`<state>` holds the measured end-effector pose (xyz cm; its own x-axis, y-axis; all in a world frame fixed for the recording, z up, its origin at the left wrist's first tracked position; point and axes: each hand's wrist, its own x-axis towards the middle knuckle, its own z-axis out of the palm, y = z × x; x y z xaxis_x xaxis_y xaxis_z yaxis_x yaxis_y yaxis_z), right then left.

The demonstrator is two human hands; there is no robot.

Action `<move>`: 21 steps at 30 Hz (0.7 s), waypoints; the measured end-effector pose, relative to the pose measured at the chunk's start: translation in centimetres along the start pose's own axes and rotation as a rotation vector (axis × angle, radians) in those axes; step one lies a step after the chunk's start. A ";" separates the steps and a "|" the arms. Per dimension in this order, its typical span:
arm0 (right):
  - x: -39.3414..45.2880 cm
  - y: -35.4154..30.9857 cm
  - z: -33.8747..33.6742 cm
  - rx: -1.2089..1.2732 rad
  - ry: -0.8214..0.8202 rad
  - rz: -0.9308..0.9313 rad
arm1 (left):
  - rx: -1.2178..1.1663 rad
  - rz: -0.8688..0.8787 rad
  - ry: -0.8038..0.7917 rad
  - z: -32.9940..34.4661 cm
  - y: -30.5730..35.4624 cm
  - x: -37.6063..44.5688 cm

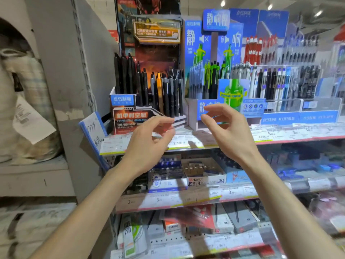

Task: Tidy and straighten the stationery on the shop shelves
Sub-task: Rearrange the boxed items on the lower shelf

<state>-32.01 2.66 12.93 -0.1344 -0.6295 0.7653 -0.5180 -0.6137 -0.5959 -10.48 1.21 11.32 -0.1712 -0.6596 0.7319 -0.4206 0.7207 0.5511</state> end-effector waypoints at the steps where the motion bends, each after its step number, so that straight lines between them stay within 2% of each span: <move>1: -1.0 0.0 0.2 0.010 0.001 0.004 | -0.011 -0.014 0.011 -0.3 -0.1 -1.0; 8: -9.4 1.3 2.8 0.042 -0.043 0.110 | -0.179 -0.207 0.070 -1.1 -3.9 -8.8; 13: -14.7 4.5 6.1 -0.056 -0.068 0.273 | -0.212 -0.359 0.083 -0.7 -9.2 -12.9; 21: -17.9 6.8 7.7 -0.189 -0.078 0.326 | -0.056 -0.390 0.010 -0.5 -11.6 -15.0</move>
<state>-26.56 6.10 -6.71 -0.2567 -0.8163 0.5174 -0.6059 -0.2811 -0.7442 -2.61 2.84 -5.89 0.0008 -0.8841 0.4673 -0.4031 0.4274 0.8092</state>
